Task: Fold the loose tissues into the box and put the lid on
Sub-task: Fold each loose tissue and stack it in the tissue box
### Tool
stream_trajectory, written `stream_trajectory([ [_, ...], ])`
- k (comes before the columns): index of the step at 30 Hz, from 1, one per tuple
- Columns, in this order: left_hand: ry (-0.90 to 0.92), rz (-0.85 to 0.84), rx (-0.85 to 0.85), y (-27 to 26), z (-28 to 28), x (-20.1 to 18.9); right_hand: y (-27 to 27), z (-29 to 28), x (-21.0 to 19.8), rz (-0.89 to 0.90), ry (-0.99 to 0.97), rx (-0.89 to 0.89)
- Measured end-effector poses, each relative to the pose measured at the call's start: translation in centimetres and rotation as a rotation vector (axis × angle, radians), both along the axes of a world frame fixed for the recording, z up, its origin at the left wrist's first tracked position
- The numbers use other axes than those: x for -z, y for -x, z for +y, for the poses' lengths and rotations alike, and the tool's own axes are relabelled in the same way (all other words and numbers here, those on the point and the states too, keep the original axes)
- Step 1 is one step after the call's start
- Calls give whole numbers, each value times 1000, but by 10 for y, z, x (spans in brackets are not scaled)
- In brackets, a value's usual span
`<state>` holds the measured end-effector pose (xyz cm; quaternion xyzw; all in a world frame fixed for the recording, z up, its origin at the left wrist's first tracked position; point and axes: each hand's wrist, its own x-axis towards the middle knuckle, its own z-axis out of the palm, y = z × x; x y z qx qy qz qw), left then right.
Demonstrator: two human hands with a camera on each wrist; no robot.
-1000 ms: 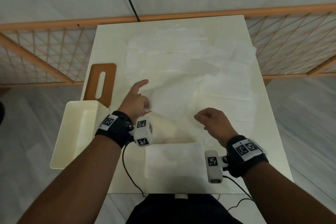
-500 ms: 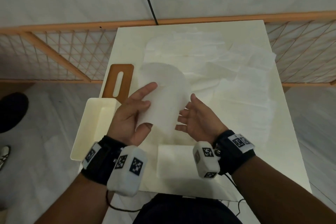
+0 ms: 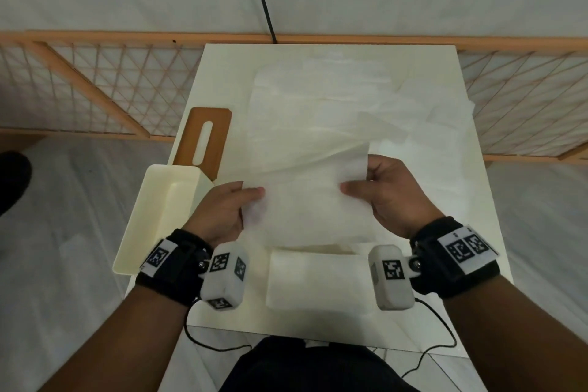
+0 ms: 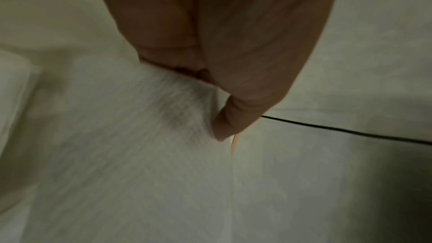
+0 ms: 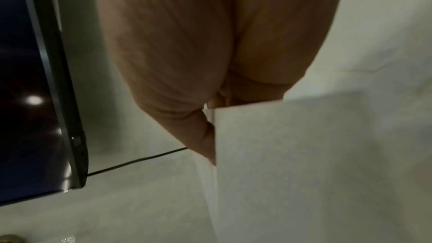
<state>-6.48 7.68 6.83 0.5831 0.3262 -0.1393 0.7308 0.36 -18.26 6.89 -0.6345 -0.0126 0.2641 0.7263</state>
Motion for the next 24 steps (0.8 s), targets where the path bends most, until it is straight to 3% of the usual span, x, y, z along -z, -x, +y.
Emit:
stream_trajectory([
  [7,-77,-266,113,-6,-9,-13,0,-25,-11,-33,-7,-65],
  [11,-163,-423,137,-5,-9,-15,1,-27,-18,-52,-104,54],
  [14,-70,-484,72,-1,-8,-17,2,-28,-17,-112,-141,119],
  [18,68,-467,23,3,-1,-10,7,-33,-13,-147,-186,73],
  [21,196,-420,-19,7,8,-1,8,-40,-6,-71,-214,20],
  [24,95,-355,8,12,4,2,8,-44,0,52,-216,47],
])
